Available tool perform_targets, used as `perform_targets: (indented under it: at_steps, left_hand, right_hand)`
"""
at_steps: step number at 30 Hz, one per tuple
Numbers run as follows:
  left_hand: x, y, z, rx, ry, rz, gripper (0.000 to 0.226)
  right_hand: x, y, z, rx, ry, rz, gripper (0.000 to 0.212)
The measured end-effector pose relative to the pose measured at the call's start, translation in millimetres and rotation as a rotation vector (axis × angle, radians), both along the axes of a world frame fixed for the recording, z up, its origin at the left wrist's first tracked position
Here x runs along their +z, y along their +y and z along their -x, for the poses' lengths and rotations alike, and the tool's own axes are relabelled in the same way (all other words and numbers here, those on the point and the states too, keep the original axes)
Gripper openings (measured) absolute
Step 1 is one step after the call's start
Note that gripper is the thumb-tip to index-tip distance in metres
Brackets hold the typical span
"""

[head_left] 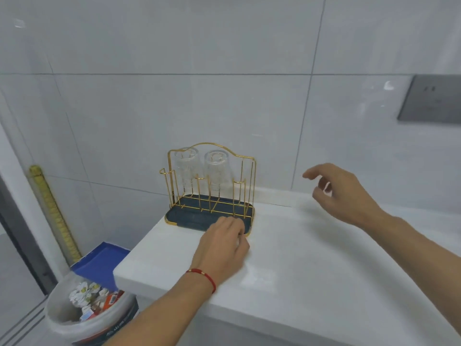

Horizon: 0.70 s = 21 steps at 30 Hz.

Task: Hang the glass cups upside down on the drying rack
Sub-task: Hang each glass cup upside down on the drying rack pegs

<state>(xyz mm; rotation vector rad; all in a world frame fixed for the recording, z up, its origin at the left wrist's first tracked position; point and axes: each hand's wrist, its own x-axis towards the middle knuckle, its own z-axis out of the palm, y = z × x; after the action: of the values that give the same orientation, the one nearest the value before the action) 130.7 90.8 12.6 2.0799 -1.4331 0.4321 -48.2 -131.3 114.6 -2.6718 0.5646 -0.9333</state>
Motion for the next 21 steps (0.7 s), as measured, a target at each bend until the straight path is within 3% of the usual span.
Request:
perform_targets:
  at_steps: [3,7,11,14,17,19,21]
  left_hand:
    - [5,-6,19,-0.075,0.084,0.125,0.02]
    - [12,-44,81,-0.073,0.216,0.156,0.071]
    - [12,-87,148,-0.187,0.348,0.129,0.067]
    - [10,-110,183,-0.23,0.416,0.084,0.062]
    - [0,-122,196,-0.285,0.254,-0.107,0.062]
    - [-5,-122,196,-0.329,0.149,-0.206,0.061]
    - [-9,-123,194,-0.348,0.127,-0.21,0.058]
  right_hand:
    - [-44,-1,74,-0.206,0.099,-0.012,0.034]
    - [-82,15,145,-0.386,0.034,-0.141,0.033]
    - [-102,29,198,-0.56,-0.174,-0.188,0.032]
    - [-106,31,230,-0.826,-0.455,-0.164,0.03]
    - [-105,28,252,-1.188,-0.659,-0.034,0.052]
    - [-104,21,262,-1.286,-0.746,-0.029,0.077]
    - [-105,8,270,-1.283,-0.799,-0.161,0.101]
